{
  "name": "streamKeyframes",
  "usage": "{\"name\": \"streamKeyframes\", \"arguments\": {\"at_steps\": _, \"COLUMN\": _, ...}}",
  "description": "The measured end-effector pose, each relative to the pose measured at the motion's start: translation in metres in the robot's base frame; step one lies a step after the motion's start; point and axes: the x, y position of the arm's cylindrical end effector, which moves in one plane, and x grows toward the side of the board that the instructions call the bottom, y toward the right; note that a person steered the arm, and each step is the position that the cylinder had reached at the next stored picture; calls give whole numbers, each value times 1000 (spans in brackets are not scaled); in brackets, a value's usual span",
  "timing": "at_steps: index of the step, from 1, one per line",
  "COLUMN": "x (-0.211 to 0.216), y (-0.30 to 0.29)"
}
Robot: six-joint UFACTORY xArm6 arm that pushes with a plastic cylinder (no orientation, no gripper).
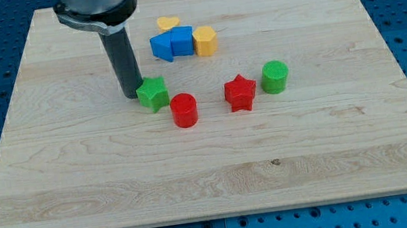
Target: Push the green star into the red circle
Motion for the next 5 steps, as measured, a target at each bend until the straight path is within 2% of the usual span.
{"name": "streamKeyframes", "arguments": {"at_steps": 2, "x": 21, "y": 36}}
{"name": "streamKeyframes", "arguments": {"at_steps": 5, "x": 22, "y": 139}}
